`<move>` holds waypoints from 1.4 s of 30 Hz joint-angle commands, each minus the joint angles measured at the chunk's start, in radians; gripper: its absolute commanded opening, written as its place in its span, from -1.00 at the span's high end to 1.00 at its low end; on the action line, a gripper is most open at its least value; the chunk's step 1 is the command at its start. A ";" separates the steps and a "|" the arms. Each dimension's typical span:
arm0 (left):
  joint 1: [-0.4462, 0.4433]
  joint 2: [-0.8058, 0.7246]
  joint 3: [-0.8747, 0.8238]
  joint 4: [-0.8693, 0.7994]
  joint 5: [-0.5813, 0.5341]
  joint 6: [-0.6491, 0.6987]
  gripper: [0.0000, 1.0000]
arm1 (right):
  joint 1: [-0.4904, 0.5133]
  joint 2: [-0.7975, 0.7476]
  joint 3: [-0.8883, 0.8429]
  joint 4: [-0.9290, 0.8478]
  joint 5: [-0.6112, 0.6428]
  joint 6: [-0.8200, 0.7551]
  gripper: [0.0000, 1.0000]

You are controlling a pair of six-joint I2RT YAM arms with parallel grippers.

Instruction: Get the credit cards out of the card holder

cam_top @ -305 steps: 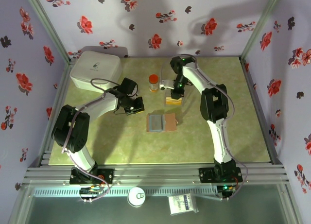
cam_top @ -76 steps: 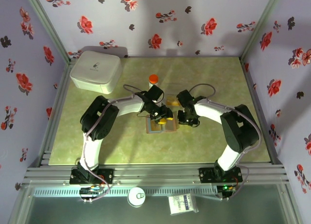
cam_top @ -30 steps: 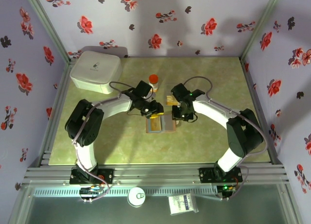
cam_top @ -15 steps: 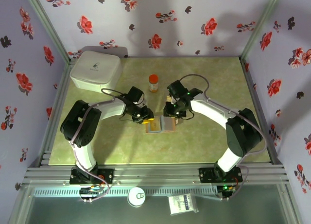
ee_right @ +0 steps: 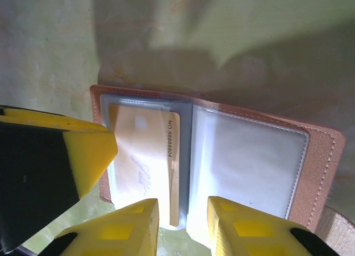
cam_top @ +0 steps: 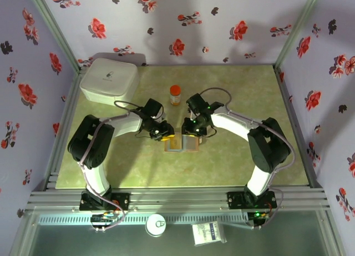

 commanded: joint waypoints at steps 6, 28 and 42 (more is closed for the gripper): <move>0.010 -0.061 0.015 -0.092 -0.052 0.051 0.42 | 0.014 0.007 -0.005 0.042 -0.016 0.030 0.43; -0.004 0.013 -0.027 -0.054 -0.016 0.049 0.64 | 0.033 0.016 -0.102 0.164 -0.035 0.082 0.47; -0.005 0.007 -0.037 -0.070 -0.034 0.057 0.71 | 0.043 0.052 -0.123 0.244 -0.076 0.101 0.56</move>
